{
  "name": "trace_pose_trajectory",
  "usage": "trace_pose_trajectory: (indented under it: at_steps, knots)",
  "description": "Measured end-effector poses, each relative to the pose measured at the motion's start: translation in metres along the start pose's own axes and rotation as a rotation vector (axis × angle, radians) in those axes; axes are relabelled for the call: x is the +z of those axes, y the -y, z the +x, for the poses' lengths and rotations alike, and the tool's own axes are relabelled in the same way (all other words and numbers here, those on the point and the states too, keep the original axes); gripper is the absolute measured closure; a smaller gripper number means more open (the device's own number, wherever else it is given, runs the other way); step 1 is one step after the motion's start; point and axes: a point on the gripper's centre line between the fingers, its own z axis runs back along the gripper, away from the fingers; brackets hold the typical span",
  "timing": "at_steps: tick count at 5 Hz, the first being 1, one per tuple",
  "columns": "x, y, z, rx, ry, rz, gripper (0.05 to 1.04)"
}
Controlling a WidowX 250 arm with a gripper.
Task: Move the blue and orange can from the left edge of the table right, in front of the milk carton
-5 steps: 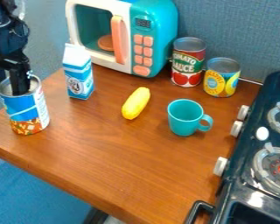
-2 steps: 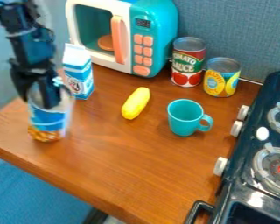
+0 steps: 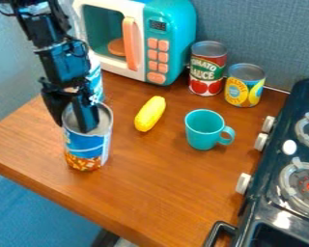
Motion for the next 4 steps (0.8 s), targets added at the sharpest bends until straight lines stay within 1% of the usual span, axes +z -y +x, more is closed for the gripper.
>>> trace_pose_trajectory:
  at_steps: [1, 2, 3, 4]
  knots:
    - [-0.006, 0.012, -0.007, -0.002, -0.016, -0.073, 0.083]
    - [-0.007, 0.018, -0.007, -0.014, -0.013, -0.114, 0.083]
    - [-0.004, 0.018, -0.004, -0.023, -0.008, -0.116, 0.083]
    - [0.004, 0.005, 0.008, -0.032, 0.012, -0.048, 0.083]
